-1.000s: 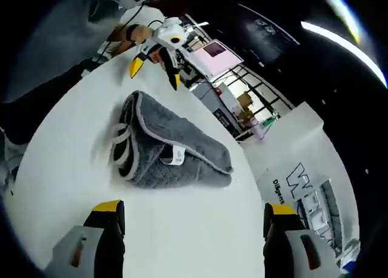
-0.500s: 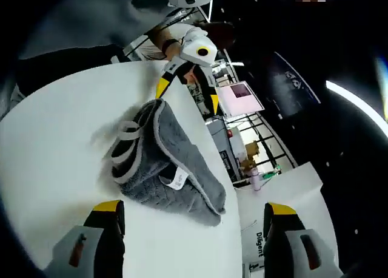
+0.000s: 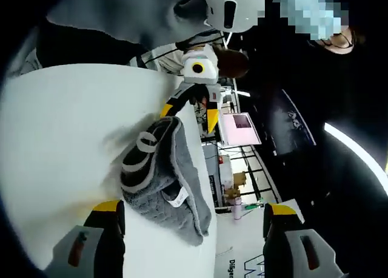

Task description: Fold the towel on the table until its edges align and the towel forms a compact rectangular stack.

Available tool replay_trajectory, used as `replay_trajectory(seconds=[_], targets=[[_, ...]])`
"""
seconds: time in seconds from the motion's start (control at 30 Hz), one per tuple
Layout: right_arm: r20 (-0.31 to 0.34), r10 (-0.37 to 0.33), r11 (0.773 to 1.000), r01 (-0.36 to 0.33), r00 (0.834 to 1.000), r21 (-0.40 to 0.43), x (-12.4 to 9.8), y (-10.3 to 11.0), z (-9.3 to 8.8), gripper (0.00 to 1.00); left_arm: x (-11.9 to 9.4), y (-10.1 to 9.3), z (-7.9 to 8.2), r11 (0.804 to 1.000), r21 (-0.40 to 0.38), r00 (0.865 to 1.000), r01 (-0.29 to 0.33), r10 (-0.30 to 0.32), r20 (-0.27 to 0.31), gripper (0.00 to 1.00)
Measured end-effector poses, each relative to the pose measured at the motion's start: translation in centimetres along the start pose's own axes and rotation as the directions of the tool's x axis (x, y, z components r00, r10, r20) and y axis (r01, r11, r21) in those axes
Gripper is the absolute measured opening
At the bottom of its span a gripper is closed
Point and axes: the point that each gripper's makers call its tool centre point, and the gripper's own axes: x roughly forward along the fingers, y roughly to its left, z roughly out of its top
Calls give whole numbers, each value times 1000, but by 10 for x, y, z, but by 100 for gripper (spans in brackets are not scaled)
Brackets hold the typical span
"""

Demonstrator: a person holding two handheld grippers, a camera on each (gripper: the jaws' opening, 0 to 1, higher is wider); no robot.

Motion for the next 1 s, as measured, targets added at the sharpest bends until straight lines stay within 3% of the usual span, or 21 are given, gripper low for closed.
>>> replay_trajectory(seconds=[0.03, 0.17, 0.4, 0.7, 1.0], targets=[[8, -3, 1000, 3, 1000, -15, 0, 1, 3, 96, 1, 0, 5, 1000, 28, 1000, -12, 11, 12, 53], [29, -1, 999, 2, 1000, -47, 3, 6, 11, 94, -2, -6, 9, 1000, 10, 999, -23, 22, 45, 52], [35, -12, 999, 13, 999, -49, 5, 8, 14, 89, 2, -13, 4, 1000, 19, 999, -23, 22, 50, 48], [61, 19, 995, -13, 998, -101, 16, 16, 23, 74, 11, -17, 1, 1000, 12, 997, -9, 8, 74, 40], [92, 145, 977, -128, 985, -170, 29, 37, 29, 45, 16, -25, 3, 999, 36, 996, 38, -41, 84, 28]])
